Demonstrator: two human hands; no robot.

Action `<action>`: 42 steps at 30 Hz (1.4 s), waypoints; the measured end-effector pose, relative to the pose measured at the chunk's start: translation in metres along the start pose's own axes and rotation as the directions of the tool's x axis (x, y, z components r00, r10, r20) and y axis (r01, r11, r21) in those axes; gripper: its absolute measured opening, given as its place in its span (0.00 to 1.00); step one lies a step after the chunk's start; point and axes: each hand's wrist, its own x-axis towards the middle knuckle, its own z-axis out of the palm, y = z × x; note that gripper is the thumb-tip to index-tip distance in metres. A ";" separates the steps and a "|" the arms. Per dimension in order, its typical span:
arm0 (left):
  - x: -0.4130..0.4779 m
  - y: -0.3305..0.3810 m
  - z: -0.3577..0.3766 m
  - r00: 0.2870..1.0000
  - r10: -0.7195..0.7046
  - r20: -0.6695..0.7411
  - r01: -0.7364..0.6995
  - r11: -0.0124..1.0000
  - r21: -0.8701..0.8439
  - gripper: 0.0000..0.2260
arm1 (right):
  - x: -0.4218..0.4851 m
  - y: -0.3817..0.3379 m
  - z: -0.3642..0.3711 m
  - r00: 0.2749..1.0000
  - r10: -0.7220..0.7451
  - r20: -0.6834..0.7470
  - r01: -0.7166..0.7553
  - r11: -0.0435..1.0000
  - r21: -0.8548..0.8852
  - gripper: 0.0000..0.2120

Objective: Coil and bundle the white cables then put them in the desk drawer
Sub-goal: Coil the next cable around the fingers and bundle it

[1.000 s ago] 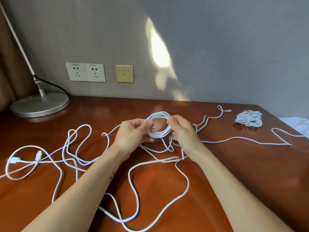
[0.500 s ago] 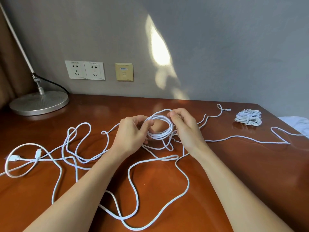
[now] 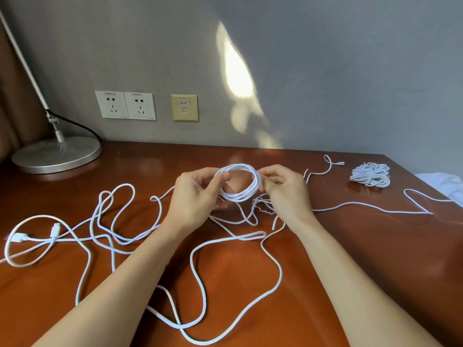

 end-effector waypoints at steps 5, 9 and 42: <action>0.003 0.000 0.001 0.993 -0.093 -0.076 0.082 0.987 -0.137 0.09 | -0.005 -0.004 -0.001 0.973 0.023 0.228 0.008 0.991 -0.134 0.07; 0.006 -0.001 0.000 0.968 -0.197 -0.159 0.167 0.969 -0.182 0.11 | -0.008 -0.005 0.004 0.941 -0.032 0.336 0.097 0.980 -0.176 0.07; 0.006 -0.016 -0.006 0.944 -0.061 -0.323 0.161 0.943 0.291 0.13 | -0.018 -0.011 0.016 0.812 -0.478 0.334 0.583 0.687 -0.434 0.07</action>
